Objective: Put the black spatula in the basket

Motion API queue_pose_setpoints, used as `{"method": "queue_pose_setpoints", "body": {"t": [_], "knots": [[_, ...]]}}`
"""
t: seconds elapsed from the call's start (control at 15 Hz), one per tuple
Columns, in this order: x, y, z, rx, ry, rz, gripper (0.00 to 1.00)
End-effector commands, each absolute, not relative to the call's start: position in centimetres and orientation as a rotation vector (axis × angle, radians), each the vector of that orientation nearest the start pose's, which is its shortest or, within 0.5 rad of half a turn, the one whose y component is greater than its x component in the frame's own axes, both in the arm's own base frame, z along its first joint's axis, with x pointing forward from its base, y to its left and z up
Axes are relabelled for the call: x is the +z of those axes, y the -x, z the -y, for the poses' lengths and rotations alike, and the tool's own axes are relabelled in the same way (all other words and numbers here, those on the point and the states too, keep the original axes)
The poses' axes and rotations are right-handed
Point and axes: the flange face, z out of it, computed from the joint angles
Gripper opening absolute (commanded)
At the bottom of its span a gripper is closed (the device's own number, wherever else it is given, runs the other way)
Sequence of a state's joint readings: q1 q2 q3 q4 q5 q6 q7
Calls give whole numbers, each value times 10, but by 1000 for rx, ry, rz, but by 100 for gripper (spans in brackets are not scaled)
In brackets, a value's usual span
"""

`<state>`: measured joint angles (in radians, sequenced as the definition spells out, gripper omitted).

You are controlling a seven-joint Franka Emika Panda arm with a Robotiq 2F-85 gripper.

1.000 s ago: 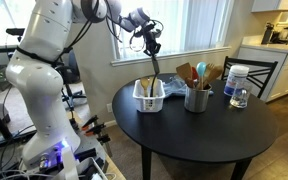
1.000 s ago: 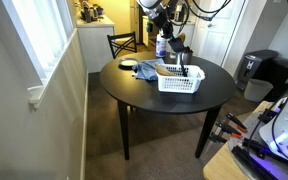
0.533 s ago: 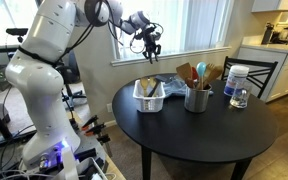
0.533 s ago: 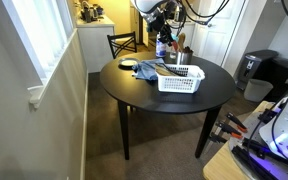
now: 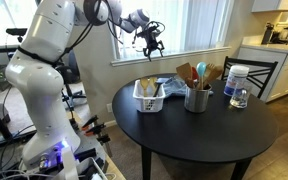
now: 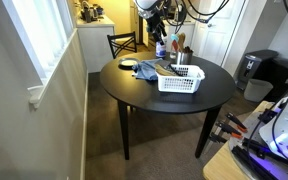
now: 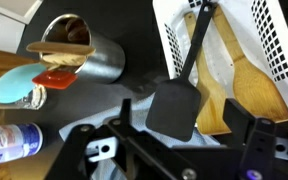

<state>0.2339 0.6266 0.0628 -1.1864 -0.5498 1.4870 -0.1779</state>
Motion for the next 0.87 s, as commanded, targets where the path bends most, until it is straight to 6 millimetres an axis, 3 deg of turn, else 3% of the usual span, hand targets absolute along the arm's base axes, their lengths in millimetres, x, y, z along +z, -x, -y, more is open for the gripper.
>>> {"method": "queue_pose_setpoints", "body": {"t": [0.0,0.13,0.2,0.8], "knots": [[430,-684,-134,-247,-2487,-843,100],[433,-684,-133,-190,-2481,-908,100],[426,-696,-140,-223,-2493,-822,100],[428,-692,-138,-201,-2486,-860,100]]}}
